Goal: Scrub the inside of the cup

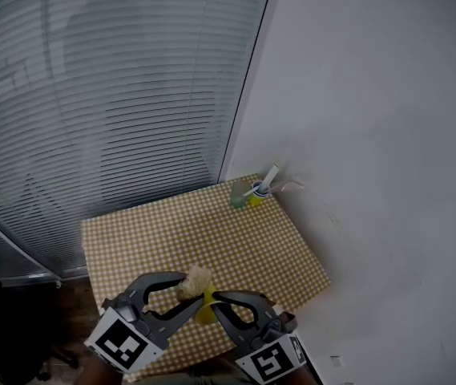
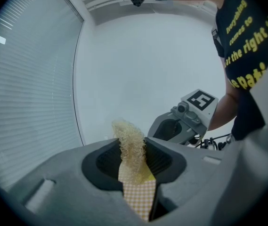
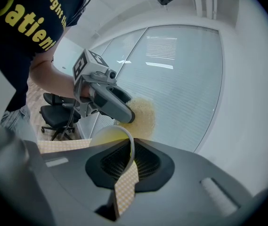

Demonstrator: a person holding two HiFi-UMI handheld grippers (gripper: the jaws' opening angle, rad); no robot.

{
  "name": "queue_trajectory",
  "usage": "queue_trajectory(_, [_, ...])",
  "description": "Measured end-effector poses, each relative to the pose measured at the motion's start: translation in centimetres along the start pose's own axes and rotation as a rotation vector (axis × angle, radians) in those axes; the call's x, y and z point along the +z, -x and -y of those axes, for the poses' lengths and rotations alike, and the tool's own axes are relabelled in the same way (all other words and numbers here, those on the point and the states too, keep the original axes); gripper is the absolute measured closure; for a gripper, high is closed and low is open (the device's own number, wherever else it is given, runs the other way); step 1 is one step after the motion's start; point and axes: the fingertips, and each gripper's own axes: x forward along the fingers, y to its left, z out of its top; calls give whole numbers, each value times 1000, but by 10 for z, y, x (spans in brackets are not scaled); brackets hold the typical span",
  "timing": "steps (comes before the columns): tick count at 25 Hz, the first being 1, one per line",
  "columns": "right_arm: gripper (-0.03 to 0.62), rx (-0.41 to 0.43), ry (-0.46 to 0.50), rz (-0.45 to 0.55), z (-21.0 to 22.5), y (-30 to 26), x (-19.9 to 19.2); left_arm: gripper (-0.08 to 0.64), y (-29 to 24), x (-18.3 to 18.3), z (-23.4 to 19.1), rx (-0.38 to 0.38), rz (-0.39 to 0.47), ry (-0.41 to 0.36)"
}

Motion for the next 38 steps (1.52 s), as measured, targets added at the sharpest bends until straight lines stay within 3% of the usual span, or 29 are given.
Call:
queue_trajectory(10, [566,-25,-35,-43,4,-2,-17,426,6,4,13,-45,43,70])
queue_trajectory(15, [566,-13,-42,-79,8,-3,-24,426,11,4,5,2,98,111])
queue_trajectory(23, [566,-77,-93,-102,24,-4,-40,426,14,4,4,39,102,134])
queue_trajectory(30, [566,-173,-219,-75,44,-2,-56,426,7,3,28,-43,81,166])
queue_trajectory(38, [566,-222,-193,-33,61,1,-38,426,-10,-6,61,-152,36,216])
